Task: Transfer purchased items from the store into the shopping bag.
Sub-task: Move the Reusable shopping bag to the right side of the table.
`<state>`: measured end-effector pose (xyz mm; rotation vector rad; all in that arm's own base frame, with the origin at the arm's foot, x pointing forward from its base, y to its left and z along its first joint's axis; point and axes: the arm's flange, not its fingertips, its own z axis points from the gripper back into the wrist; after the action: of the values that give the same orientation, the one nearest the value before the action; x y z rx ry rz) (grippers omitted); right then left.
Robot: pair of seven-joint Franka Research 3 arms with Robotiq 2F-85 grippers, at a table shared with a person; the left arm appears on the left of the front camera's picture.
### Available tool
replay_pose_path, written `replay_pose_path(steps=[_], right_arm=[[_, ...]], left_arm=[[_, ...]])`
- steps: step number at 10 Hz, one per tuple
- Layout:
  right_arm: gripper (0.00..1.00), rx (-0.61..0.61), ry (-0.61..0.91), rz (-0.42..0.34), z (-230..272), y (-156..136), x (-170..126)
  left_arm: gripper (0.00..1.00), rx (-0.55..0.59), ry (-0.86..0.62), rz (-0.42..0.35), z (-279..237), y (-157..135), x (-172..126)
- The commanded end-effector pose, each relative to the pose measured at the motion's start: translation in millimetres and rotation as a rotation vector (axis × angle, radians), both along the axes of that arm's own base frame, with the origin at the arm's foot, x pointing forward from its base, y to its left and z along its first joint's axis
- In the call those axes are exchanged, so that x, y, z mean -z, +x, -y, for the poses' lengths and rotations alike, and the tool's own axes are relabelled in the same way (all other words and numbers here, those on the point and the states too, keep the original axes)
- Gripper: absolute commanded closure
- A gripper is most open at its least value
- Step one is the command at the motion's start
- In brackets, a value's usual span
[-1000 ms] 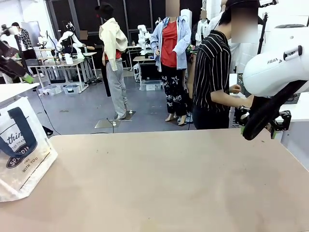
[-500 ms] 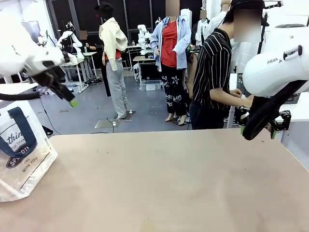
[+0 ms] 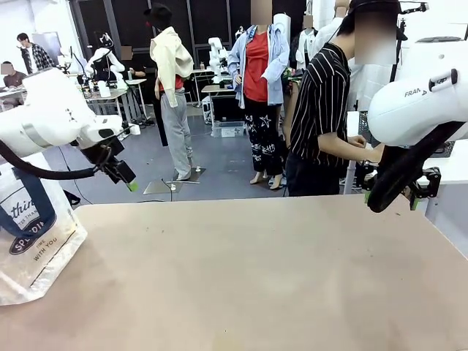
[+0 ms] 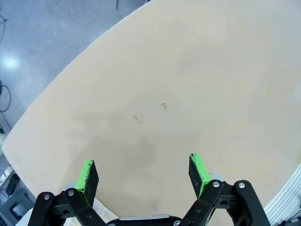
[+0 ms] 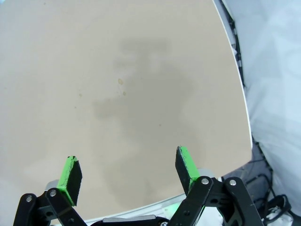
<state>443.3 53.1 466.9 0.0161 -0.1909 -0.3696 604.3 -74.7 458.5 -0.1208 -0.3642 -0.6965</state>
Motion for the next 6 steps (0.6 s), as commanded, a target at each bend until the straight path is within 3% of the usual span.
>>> replay_pose_path(steps=[1,6], right_arm=[[0.0,-0.006,-0.015,-0.005,1.2,2.1,-0.7],[0.0,-0.006,-0.015,-0.005,1.2,2.1,-0.7]], left_arm=[[0.0,0.001,-0.04,-0.003,1.7,6.5,0.6],[0.0,-0.003,-0.019,-0.016,4.0,4.6,9.7]])
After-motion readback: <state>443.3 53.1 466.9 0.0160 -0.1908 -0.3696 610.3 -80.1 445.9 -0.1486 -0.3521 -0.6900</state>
